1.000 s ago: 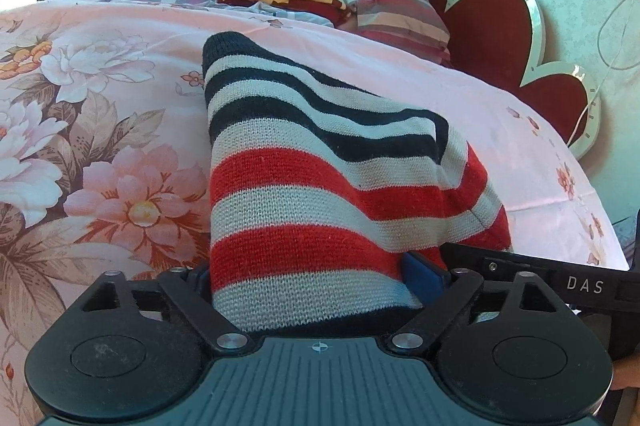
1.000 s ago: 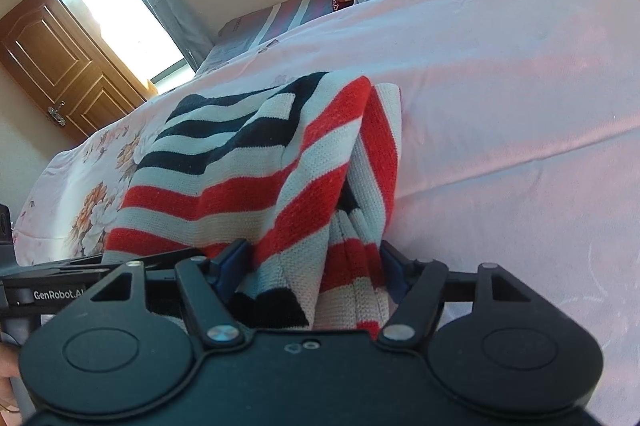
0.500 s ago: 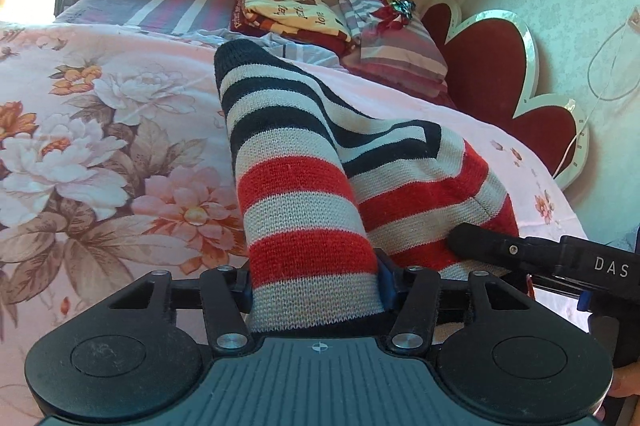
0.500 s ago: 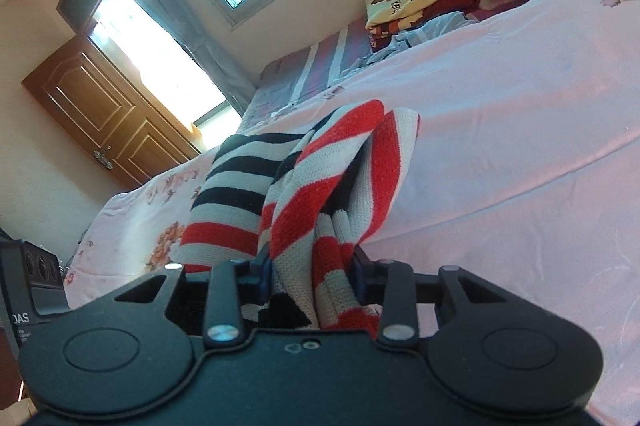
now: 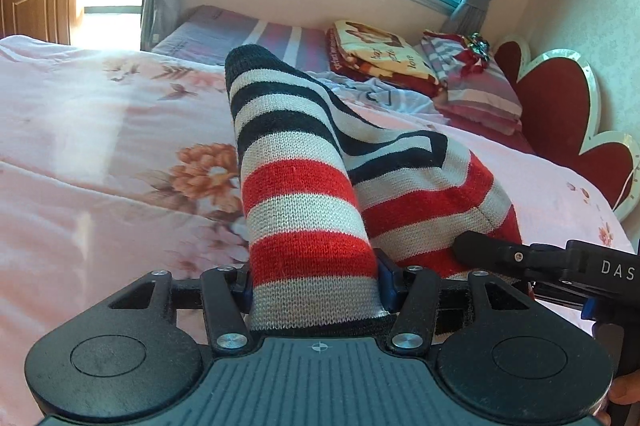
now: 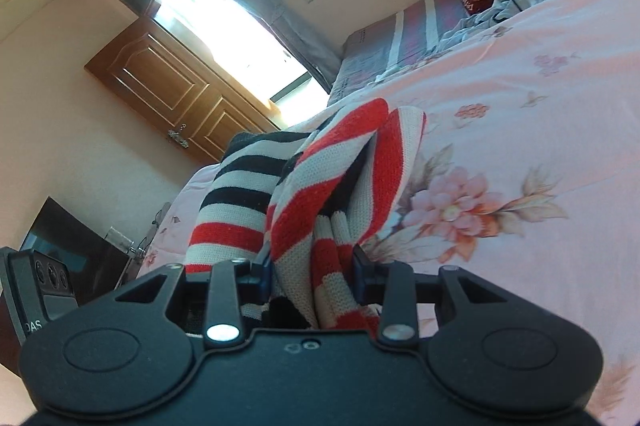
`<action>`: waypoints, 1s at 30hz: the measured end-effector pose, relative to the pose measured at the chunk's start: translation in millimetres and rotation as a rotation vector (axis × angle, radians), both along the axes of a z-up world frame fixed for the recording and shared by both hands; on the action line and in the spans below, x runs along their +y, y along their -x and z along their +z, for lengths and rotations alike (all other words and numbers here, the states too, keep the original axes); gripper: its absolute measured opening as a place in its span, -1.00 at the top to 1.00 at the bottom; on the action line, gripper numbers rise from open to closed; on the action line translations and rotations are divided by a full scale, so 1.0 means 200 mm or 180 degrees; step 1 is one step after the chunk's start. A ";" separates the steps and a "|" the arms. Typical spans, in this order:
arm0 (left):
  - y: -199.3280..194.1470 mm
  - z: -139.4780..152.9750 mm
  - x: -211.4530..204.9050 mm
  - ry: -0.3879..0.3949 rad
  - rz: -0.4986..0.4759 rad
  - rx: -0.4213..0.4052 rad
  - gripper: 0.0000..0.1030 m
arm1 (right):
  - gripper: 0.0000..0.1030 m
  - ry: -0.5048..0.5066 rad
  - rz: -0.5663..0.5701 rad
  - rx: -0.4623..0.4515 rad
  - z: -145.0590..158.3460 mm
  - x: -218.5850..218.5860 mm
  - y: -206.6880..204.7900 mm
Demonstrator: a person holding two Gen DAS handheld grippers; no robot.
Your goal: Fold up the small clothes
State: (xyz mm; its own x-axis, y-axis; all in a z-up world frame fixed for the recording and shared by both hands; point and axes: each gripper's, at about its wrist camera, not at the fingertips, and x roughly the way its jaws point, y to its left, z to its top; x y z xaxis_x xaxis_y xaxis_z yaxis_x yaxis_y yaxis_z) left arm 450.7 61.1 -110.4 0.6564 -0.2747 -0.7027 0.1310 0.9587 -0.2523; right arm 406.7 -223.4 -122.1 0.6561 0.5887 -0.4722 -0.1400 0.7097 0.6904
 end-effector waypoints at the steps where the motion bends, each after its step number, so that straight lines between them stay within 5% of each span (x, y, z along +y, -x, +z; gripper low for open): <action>1: -0.02 0.00 0.08 -0.0011 0.0005 -0.0018 -0.05 | 0.31 -0.0020 0.0002 0.0001 0.00 0.07 -0.02; 10: -0.36 -0.12 0.78 -0.0024 -0.0120 -0.0047 -0.05 | 0.31 -0.0036 -0.0145 0.0017 -0.09 0.72 -0.24; 16: -0.55 -0.33 1.01 -0.0059 -0.0277 0.0085 -0.06 | 0.32 0.0187 -0.0270 0.0122 -0.22 1.00 -0.40; 18: -0.56 -0.41 1.06 -0.0015 -0.0297 0.0018 -0.32 | 0.31 0.0329 -0.0352 0.0186 -0.28 1.03 -0.42; 20: -0.56 -0.46 1.07 -0.0114 -0.0246 -0.0072 -0.95 | 0.25 0.0395 -0.0431 0.0262 -0.34 1.03 -0.43; 25: -0.59 -0.48 1.11 0.0005 -0.0170 0.0046 -1.00 | -0.12 0.0799 -0.0516 0.0241 -0.36 1.09 -0.39; 30: -0.39 -0.28 1.15 -0.0152 -0.0089 -0.0366 -1.00 | -0.01 0.0973 -0.0712 0.0092 -0.19 1.09 -0.31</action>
